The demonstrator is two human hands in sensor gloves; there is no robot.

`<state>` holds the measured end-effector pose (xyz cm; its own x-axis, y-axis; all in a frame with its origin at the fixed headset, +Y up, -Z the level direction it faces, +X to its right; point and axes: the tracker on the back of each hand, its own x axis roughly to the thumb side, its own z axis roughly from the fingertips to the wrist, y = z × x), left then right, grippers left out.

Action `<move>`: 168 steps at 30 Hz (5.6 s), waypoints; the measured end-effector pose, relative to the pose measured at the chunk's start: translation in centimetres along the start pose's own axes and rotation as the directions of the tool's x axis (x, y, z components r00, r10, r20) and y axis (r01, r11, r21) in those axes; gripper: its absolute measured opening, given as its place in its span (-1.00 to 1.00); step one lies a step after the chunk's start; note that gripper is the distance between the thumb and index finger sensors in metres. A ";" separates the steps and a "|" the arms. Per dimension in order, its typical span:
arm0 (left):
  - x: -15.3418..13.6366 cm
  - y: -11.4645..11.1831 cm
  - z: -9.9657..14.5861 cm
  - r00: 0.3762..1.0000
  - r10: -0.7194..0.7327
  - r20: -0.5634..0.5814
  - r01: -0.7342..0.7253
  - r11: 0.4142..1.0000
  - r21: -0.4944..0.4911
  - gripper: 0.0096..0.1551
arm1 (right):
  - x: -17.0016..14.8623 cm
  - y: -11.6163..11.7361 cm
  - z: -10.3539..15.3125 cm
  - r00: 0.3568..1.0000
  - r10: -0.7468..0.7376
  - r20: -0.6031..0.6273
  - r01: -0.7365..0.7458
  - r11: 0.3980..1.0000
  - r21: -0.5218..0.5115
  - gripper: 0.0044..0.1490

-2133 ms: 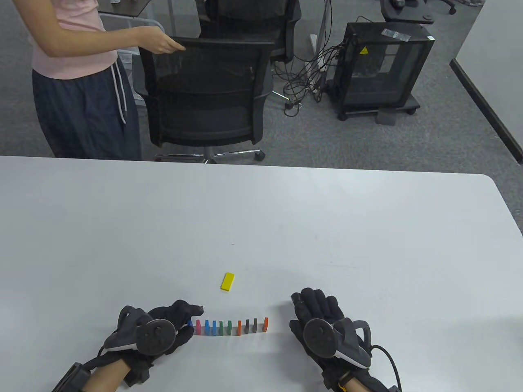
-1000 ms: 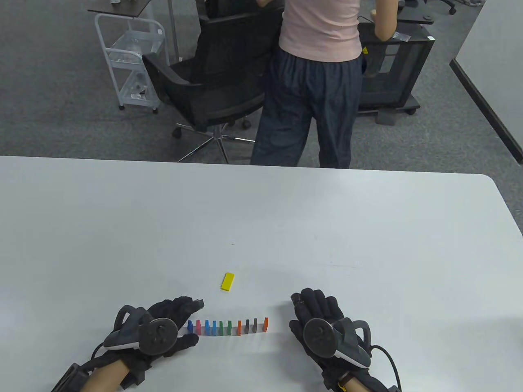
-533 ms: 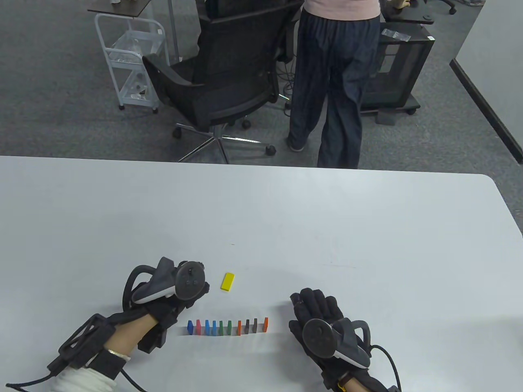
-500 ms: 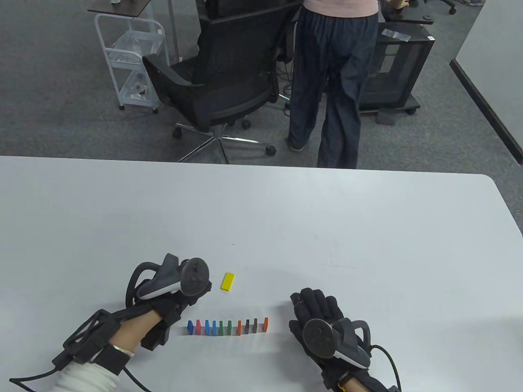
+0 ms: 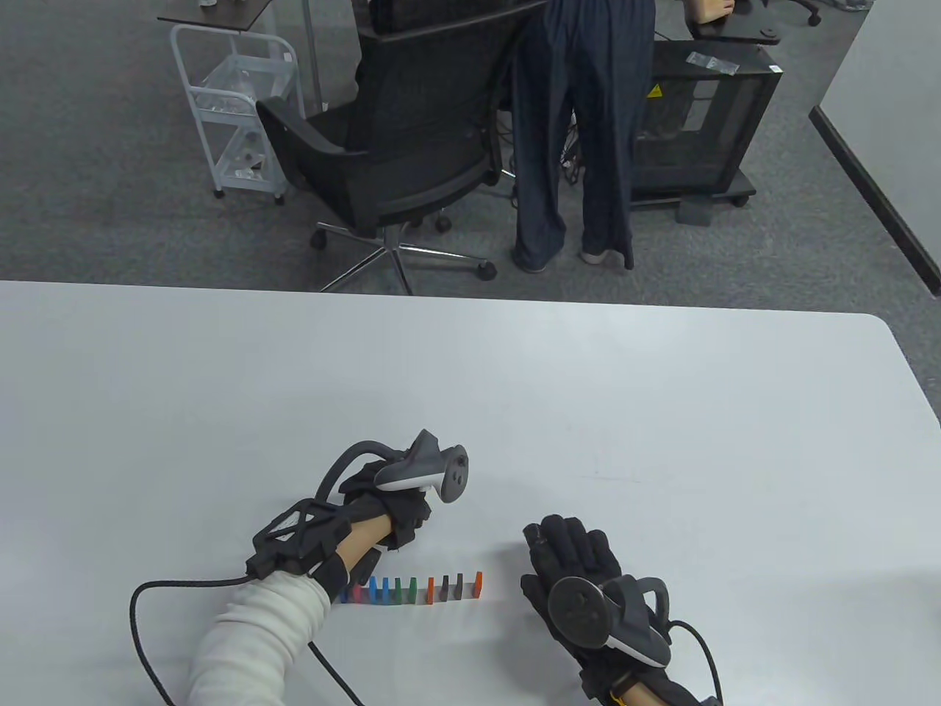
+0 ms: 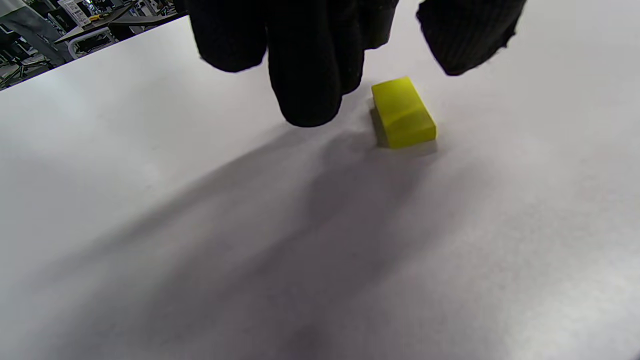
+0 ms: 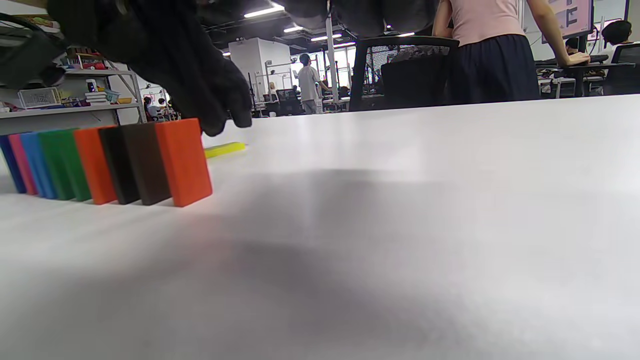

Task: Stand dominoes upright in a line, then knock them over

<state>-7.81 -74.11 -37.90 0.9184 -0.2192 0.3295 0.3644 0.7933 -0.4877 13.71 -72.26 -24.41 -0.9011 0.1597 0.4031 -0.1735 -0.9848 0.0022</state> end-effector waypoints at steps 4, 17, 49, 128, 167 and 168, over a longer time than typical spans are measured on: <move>0.6 -0.4 -1.0 0.999 -0.032 -0.019 0.031 0.998 -0.046 -0.20 | 0.0 0.0 0.0 1.000 0.000 0.001 0.000 1.000 -0.005 -0.15; 1.1 -0.7 -2.4 0.998 -0.055 -0.033 0.053 0.998 -0.043 -0.21 | -0.1 0.0 0.0 1.000 -0.001 -0.005 0.001 1.000 -0.001 -0.15; -9.5 -6.0 13.2 0.937 0.295 0.187 -0.346 0.855 0.385 -0.41 | 0.1 0.2 0.0 1.000 0.021 0.004 -0.021 1.000 0.016 -0.15; -8.6 -12.2 14.0 0.960 0.228 0.163 -0.267 0.919 0.291 -0.64 | 0.2 0.5 -0.1 1.000 0.018 -0.014 -0.017 0.998 0.062 -0.15; -9.6 -12.1 15.0 0.966 0.254 0.038 -0.229 0.782 0.579 -0.32 | 0.1 0.4 -0.1 1.000 0.025 -0.018 -0.025 0.999 0.040 -0.15; -9.6 -12.2 15.0 0.967 0.253 0.030 -0.223 0.785 0.578 -0.32 | 0.1 0.5 -0.1 1.000 0.025 -0.018 -0.024 0.999 0.041 -0.15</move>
<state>-23.42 -73.13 -23.02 0.9756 0.0052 0.2195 -0.0077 0.9999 0.0104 13.50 -72.70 -24.43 -0.9120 0.1363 0.3869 -0.1355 -0.9903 0.0296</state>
